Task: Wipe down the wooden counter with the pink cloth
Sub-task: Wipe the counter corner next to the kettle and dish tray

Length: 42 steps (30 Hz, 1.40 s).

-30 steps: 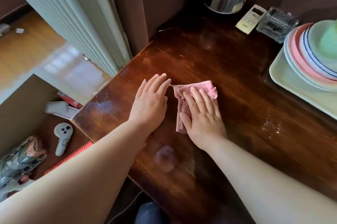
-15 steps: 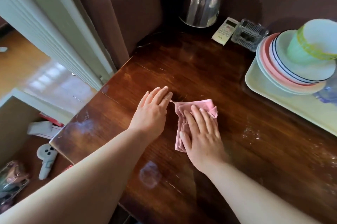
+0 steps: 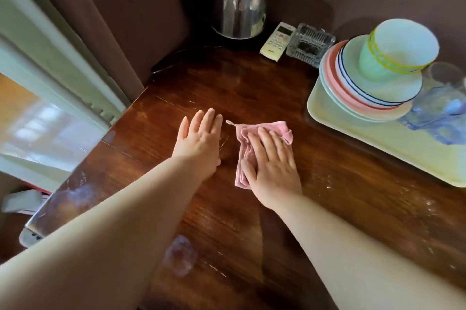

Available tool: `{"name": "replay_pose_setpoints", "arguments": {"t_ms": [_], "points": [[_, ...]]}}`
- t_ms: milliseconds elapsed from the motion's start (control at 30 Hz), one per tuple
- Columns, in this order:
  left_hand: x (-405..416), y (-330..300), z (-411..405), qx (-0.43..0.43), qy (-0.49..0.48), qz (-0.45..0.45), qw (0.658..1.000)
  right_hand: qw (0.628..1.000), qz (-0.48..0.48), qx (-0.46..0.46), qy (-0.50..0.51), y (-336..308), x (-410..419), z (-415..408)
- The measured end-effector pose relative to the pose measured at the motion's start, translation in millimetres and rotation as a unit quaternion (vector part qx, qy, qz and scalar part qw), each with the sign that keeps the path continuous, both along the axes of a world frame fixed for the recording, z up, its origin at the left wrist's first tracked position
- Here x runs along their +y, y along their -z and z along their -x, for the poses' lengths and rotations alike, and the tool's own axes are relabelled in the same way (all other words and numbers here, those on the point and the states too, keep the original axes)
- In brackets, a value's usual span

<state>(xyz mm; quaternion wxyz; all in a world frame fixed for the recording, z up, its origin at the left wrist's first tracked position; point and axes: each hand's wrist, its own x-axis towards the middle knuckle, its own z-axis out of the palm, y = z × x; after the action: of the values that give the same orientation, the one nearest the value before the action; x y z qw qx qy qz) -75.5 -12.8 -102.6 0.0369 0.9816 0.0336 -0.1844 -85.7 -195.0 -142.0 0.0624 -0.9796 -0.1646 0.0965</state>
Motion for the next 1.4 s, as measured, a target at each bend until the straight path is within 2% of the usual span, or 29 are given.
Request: {"name": "replay_pose_setpoints", "arguments": {"t_ms": [133,267,433,533,667,833,967,1067,1300,1400], "points": [[-6.6,-8.5,-24.8,0.073,0.037,-0.076,0.994,0.999,0.003,-0.015,0.030,2.0,1.0,-23.1],[-13.6,-9.6,-36.6,0.085,0.109,-0.118,0.983,0.999,-0.013,-0.024,0.030,4.5,-13.1,4.9],[-18.9,-15.8,-55.9,0.128,0.162,-0.155,0.966,0.996,0.022,-0.016,0.080,4.2,-24.2,-41.2],[-40.6,-16.1,-64.1,0.133,0.190,-0.162,0.959,0.995,0.014,-0.039,0.094,4.4,-28.5,-29.0],[-90.2,-6.6,-63.5,0.150,0.167,-0.150,0.963,0.991,-0.012,-0.039,0.124,9.5,-47.8,6.6],[-104.7,-8.4,-71.6,0.145,0.150,-0.185,0.960,0.989,0.024,-0.058,0.130,8.5,-61.6,-30.7],[-110.4,-7.7,-58.4,0.187,0.133,-0.145,0.963,0.988,0.017,-0.046,0.146,6.9,-71.8,4.9],[-102.2,-5.1,-56.5,0.200,0.133,-0.103,0.965,0.988,0.019,-0.038,0.145,7.7,-81.6,-9.4],[-98.9,-2.8,-64.3,0.230,0.162,-0.118,0.953,0.987,0.011,-0.075,0.145,11.0,-84.1,-17.4],[-92.2,1.4,-62.1,0.229,0.162,-0.084,0.956,0.985,0.016,-0.065,0.157,9.3,-82.4,-27.2]]}}
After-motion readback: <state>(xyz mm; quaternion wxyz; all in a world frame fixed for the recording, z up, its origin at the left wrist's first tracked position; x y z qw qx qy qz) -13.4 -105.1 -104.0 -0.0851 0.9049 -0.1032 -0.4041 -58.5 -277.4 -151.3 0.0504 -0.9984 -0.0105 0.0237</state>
